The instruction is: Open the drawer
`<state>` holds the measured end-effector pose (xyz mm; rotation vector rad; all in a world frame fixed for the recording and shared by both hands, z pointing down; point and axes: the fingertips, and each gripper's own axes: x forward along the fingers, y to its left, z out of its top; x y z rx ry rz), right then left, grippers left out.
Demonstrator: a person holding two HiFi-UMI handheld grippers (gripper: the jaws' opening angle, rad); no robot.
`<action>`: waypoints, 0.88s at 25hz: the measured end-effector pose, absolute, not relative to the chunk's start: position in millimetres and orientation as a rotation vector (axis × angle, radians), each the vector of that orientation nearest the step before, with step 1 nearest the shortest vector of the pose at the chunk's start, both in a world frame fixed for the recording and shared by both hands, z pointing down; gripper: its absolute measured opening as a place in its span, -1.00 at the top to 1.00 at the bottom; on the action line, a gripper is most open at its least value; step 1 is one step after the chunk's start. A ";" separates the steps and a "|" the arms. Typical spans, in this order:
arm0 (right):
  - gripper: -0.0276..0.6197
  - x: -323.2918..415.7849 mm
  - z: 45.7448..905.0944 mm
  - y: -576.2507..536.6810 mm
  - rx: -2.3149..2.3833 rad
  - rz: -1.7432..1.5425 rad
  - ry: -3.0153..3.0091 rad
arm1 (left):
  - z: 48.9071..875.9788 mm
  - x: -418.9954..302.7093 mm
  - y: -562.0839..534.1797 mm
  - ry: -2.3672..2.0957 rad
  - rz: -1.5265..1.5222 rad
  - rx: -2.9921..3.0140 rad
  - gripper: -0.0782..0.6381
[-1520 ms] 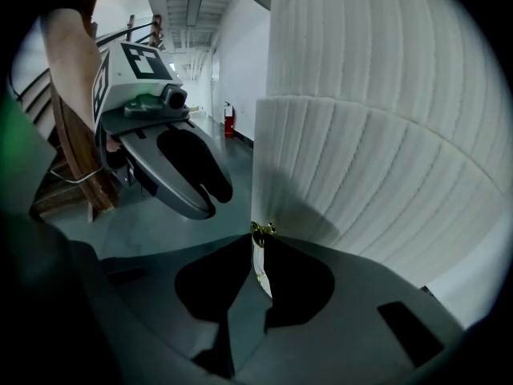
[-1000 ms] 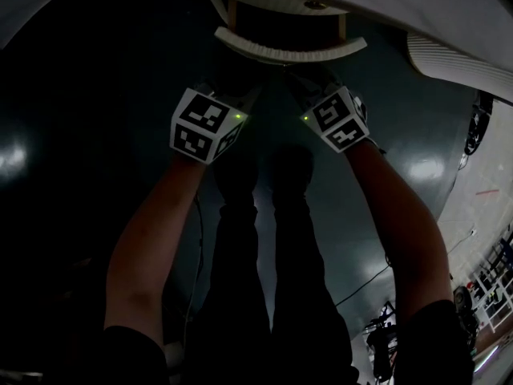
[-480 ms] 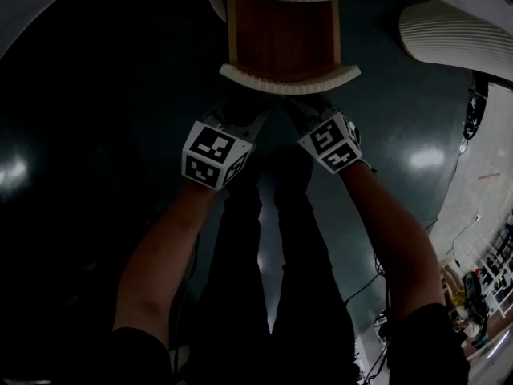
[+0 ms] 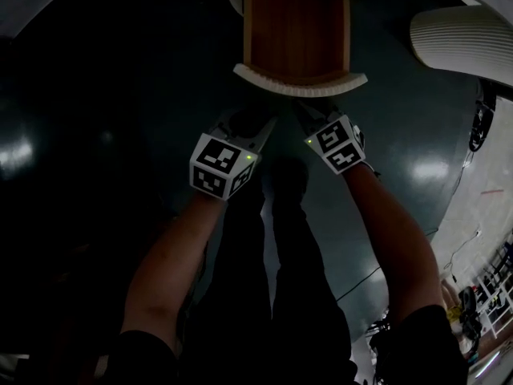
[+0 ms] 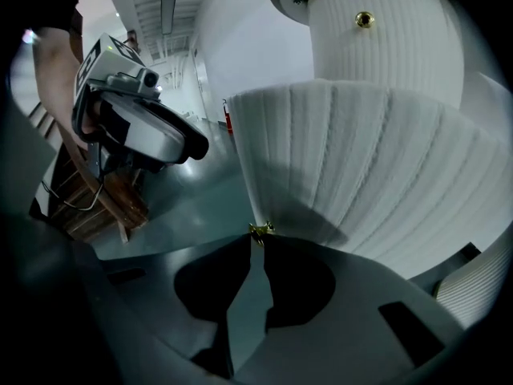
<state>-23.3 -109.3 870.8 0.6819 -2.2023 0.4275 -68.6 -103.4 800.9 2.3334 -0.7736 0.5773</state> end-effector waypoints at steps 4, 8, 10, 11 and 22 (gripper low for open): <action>0.86 -25.3 871.8 -101.4 0.668 0.431 -2.197 | 793.3 -66.0 -90.3 -0.787 0.553 2.330 0.48; 0.86 -26.0 873.9 -85.1 0.618 0.426 -2.176 | 780.2 -64.1 -81.8 -0.810 0.508 2.318 0.48; 0.81 -29.9 874.9 -77.5 0.602 0.413 -2.163 | 769.8 -64.5 -76.5 -0.815 0.489 2.326 0.47; 0.77 -32.1 874.8 -75.1 0.594 0.399 -2.156 | 763.8 -64.9 -73.2 -0.818 0.481 2.330 0.48; 0.77 -20.7 795.1 -74.5 0.733 0.521 -2.217 | 680.3 -74.7 -54.3 -0.953 0.396 2.308 0.48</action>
